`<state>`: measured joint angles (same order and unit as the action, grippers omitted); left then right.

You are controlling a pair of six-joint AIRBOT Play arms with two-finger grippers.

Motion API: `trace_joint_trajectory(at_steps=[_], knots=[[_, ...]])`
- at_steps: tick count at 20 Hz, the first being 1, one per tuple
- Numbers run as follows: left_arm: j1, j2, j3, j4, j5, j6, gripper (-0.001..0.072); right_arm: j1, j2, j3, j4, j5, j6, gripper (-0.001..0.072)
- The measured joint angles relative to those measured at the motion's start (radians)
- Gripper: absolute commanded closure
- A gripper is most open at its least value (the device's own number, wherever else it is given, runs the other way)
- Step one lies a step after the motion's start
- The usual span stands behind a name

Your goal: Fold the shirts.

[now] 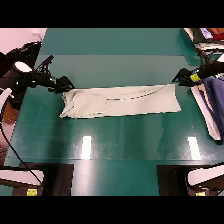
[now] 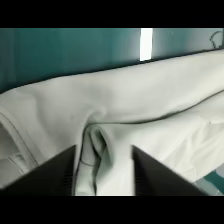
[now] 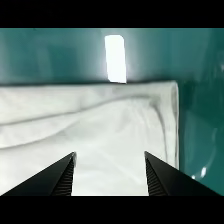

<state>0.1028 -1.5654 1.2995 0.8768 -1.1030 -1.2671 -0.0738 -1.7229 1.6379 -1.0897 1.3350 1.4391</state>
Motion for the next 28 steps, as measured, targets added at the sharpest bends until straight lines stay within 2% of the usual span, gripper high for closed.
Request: trace_joint_trajectory(at_steps=[1,4,8,11,16,18,19,21,22,26,28], knots=[[0.001,-0.002,0.019,-0.003,-0.026,0.003,0.0683,-0.016,-0.01,0.015,0.015,0.022,-0.011,0.0217],[-0.003,-0.003,0.051,-0.045,-0.122,0.033,0.0684,-0.082,-0.028,0.016,0.045,0.099,-0.063,0.0217],[-0.056,-0.003,0.066,-0.093,-0.164,0.052,0.0684,-0.183,-0.036,-0.078,0.066,0.144,-0.123,0.0217],[-0.14,-0.003,0.069,-0.105,-0.148,0.049,0.0684,-0.24,-0.06,-0.144,0.111,0.148,-0.176,0.0217],[-0.286,-0.004,0.071,-0.112,-0.034,0.015,0.0684,-0.238,-0.128,-0.178,0.201,0.175,-0.229,0.0219],[-0.334,-0.013,0.071,-0.113,0.01,0.001,0.0684,-0.208,-0.145,-0.181,0.211,0.177,-0.244,0.0282],[-0.355,-0.02,0.071,-0.114,0.031,-0.006,0.0684,-0.191,-0.15,-0.182,0.212,0.171,-0.251,0.0381],[-0.399,-0.043,0.072,-0.115,0.077,-0.029,0.0684,-0.156,-0.159,-0.184,0.21,0.146,-0.27,0.0643],[-0.421,-0.057,0.075,-0.115,0.1,-0.039,0.0685,-0.14,-0.159,-0.187,0.204,0.138,-0.277,0.0693],[-0.498,-0.122,0.108,-0.115,0.164,-0.071,0.0684,-0.101,-0.114,-0.188,0.2,0.099,-0.293,0.0694],[-0.53,-0.157,0.134,-0.115,0.196,-0.088,0.0684,-0.092,-0.048,-0.187,0.278,0.101,-0.296,0.0694]])
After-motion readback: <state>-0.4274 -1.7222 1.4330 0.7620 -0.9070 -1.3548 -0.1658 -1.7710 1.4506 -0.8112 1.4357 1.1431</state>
